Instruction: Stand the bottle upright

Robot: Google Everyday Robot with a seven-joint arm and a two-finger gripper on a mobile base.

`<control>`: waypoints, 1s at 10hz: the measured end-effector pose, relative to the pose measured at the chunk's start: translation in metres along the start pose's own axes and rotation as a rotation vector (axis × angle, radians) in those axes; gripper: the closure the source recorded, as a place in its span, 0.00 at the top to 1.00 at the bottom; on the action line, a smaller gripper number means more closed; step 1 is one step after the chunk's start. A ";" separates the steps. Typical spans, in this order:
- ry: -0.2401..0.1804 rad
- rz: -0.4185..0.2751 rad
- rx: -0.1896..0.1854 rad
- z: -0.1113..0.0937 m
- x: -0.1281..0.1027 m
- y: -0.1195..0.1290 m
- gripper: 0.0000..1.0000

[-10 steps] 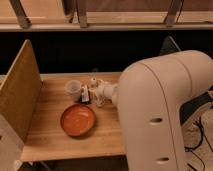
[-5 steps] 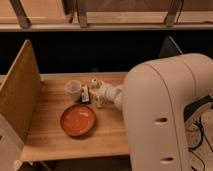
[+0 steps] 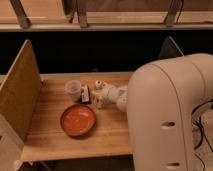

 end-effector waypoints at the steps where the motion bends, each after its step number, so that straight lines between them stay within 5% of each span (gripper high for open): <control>1: 0.000 0.002 -0.001 -0.001 0.000 0.000 0.63; 10: -0.002 0.003 0.000 0.000 -0.001 0.000 0.64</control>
